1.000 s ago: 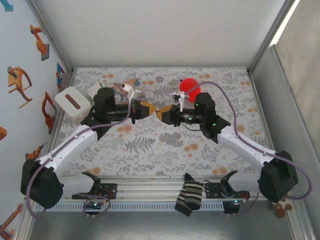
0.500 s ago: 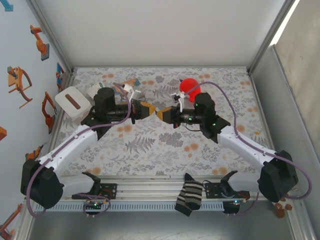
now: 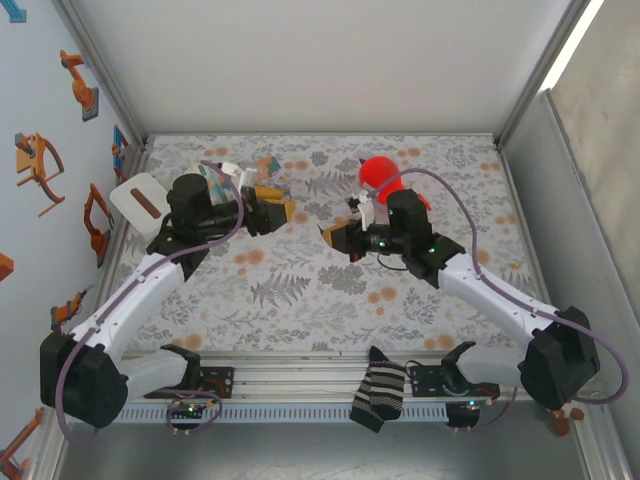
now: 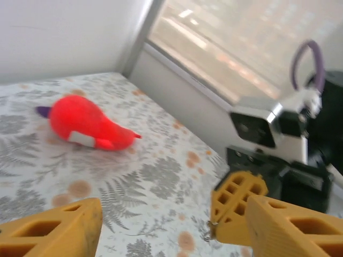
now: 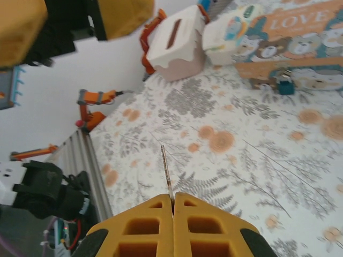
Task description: Unlock the padlock with the key
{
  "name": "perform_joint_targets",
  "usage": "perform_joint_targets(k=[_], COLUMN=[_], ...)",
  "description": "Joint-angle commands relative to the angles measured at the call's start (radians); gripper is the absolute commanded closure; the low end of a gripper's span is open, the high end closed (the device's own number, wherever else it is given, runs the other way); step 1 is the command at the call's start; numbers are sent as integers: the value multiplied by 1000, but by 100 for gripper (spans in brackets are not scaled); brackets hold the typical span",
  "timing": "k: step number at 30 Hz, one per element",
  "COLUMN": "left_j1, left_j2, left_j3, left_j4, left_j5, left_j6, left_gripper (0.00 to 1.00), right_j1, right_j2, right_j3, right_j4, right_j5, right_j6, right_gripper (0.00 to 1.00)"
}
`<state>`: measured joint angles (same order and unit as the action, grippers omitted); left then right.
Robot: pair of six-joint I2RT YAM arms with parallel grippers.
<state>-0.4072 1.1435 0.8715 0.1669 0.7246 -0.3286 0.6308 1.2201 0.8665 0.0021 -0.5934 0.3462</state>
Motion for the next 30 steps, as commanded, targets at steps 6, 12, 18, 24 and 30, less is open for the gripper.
perform_joint_targets(k=[6,12,18,24,30], left_j1=[17,34,43,38,31], left_j2=[54,245,458,645,777], left_j3=[134,315,520,690,791], left_j4=[-405,-569,-670,-725,-760], left_j5=[-575,-747,-747,-681,-647], left_j6=[151,223,225,210,213], left_gripper=[12,9,8,8,9], right_j1=[6,6,6,5,6], right_j2=[-42,-83,-108,-114,-111], right_j3=[-1,-78,-117,-139,-151], right_j4=[-243,-275,-338,-364,-356], right_j5=[281,376,472,523,531], right_j6=[-61,-34,-6,7,13], right_gripper=[100,100,100,100,100])
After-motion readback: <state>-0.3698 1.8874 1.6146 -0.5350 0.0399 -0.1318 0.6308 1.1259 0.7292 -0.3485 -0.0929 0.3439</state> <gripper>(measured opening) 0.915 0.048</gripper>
